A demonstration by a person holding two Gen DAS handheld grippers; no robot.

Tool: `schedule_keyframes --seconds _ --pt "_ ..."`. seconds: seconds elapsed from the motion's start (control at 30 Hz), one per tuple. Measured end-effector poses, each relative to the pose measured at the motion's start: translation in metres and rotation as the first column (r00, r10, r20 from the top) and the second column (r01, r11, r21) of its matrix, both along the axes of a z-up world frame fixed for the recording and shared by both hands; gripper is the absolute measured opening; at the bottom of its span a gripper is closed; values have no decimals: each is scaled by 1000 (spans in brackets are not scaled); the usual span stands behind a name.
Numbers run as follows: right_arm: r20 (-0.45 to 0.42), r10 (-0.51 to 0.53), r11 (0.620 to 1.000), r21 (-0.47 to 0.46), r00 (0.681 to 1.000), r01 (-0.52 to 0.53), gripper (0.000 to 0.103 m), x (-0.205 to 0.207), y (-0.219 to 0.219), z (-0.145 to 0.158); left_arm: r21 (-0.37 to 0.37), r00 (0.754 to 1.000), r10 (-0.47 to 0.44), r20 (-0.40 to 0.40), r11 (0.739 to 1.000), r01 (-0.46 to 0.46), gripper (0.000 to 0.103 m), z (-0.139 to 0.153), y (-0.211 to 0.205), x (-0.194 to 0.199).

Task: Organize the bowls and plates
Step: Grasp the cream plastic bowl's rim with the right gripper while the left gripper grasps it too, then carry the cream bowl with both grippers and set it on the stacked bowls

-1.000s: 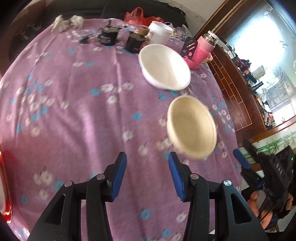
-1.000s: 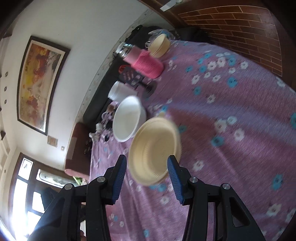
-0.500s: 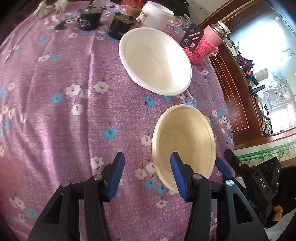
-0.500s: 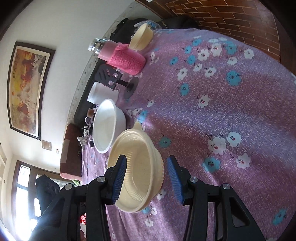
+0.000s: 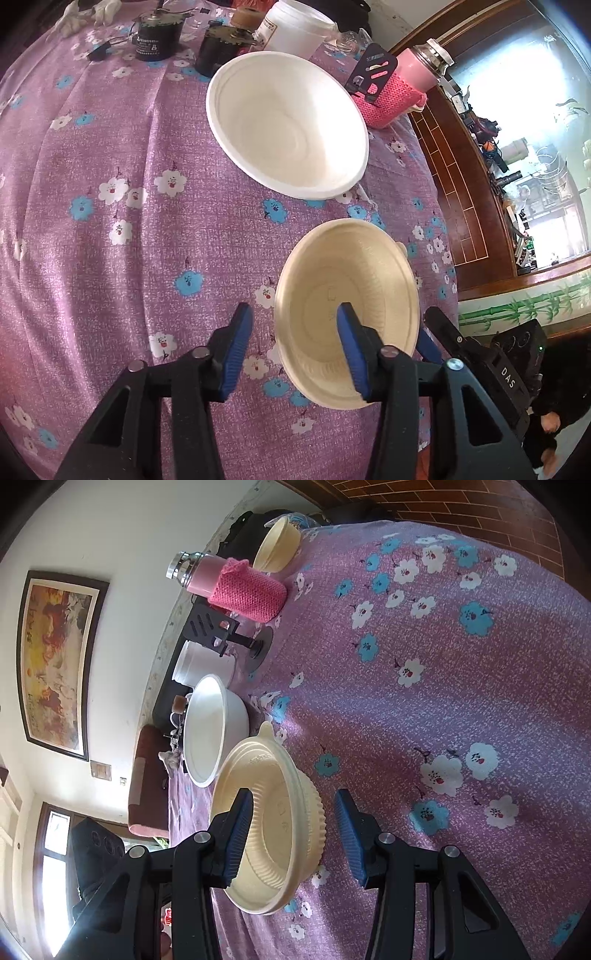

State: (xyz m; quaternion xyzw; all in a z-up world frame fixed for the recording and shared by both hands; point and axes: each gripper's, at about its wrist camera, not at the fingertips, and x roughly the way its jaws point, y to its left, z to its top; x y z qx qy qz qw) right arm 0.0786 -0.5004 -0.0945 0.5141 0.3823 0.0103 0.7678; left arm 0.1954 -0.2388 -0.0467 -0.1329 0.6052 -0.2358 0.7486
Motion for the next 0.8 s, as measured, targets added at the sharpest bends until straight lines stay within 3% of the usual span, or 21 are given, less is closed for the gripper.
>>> schedule_keyframes --seconds 0.27,0.37,0.6,0.8 --pt "17 -3 1000 19 1000 3 50 1 -1 -1 -8 1000 -18 -1 1000 18 21 -5 -9 2" --pt "17 2 1000 29 1000 -2 49 1 -1 -4 -6 1000 -17 -5 1000 17 19 -8 -8 3" --pt "28 -7 1000 27 1000 7 20 1 -1 -5 -3 1000 -14 -14 1000 14 14 -15 -10 6" --pt "26 -17 1000 9 1000 17 10 1 -1 -5 3 1000 -5 -8 1000 5 8 -16 -10 7"
